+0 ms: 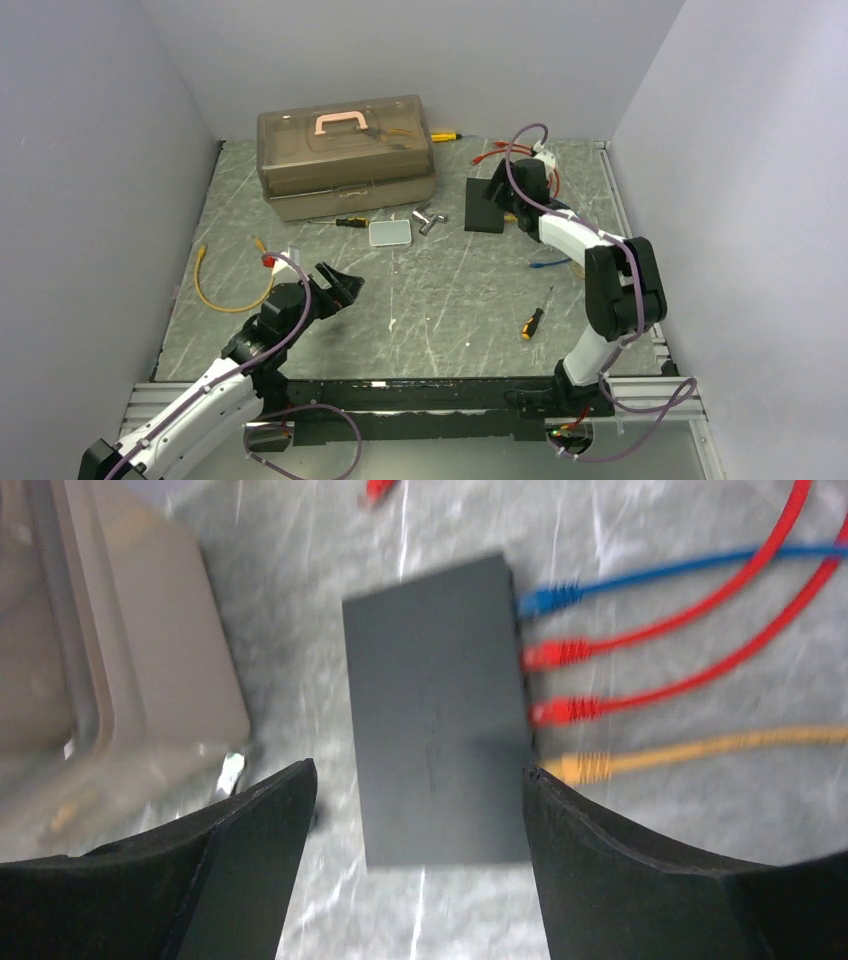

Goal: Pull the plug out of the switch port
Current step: Move the switch port to the center of the board.

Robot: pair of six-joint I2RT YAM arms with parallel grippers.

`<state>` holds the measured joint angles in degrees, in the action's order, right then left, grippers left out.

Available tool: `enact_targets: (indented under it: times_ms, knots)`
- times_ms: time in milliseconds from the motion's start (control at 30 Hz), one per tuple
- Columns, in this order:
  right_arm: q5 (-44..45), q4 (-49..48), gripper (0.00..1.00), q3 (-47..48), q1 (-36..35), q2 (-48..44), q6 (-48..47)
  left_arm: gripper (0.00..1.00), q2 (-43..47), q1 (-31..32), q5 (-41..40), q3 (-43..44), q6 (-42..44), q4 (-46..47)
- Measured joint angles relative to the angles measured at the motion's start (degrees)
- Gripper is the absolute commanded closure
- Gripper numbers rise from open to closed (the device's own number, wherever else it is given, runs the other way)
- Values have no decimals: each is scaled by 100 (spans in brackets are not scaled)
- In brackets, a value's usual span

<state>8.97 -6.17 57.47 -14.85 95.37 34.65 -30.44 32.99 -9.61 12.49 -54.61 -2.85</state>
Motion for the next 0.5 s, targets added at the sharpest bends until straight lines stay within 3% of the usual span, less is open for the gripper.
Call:
enact_targets:
  times_ms: [500]
  knots:
    - [-247, 409, 24, 2717, 573, 2398, -601, 5, -164, 0, 142, -101, -15, -13]
